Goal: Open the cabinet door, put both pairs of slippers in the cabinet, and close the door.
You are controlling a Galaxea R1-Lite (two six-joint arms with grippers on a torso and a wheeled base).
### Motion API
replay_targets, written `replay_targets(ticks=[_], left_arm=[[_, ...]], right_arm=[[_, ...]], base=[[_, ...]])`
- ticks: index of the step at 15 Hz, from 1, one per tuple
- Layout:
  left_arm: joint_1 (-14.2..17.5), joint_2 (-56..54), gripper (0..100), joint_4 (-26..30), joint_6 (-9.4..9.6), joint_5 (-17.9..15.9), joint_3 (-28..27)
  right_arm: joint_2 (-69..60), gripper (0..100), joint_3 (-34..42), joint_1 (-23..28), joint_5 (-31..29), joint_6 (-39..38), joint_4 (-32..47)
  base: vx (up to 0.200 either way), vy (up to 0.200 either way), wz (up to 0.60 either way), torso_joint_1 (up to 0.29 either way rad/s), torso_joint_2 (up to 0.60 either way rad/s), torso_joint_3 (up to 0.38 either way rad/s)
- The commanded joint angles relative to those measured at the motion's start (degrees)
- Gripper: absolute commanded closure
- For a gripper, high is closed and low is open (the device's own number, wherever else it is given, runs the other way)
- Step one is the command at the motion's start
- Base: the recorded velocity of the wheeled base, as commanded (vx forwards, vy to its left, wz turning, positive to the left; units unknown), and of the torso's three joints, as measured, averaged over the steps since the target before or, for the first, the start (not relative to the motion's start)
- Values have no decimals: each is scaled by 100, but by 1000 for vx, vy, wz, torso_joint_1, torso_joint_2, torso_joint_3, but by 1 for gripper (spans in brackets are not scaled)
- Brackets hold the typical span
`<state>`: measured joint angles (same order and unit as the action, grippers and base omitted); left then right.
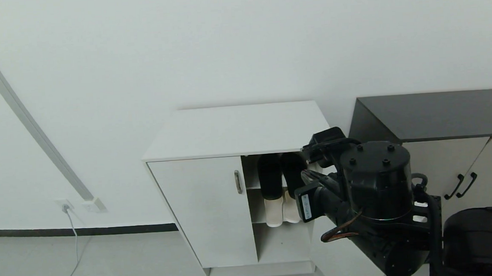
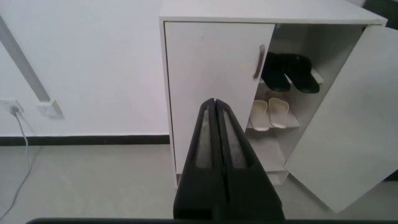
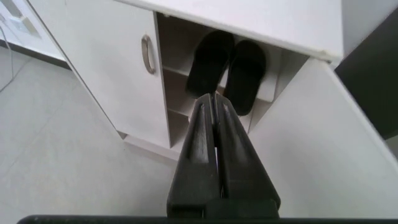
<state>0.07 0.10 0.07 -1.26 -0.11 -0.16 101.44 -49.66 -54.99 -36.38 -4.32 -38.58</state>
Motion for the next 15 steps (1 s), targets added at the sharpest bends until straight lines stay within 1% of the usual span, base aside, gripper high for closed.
replay_targets(ticks=[1,5,10,12,15], left_arm=[[1,-1,100,1,3,2,-2],[1,-1,100,1,-6,2,-2],[1,-1,100,1,-6,2,-2],[1,-1,100,1,-6,-7,-2],[1,-1,100,1,-6,2,-2]], right_arm=[[-1,100,1,-3,-10,1,0],[-10,100,9,15,-1,-8,-35],[-10,100,80,15,-1,36,-44],[-19,100,194,15,-1,229,-53],[-10,100,229,15,-1,265,-255]], base=[[0,0,0,217,-466,-251],[0,0,0,167,-361,-192],[0,0,0,0,0,0],[0,0,0,0,0,0],[0,0,-600,1,1,4]])
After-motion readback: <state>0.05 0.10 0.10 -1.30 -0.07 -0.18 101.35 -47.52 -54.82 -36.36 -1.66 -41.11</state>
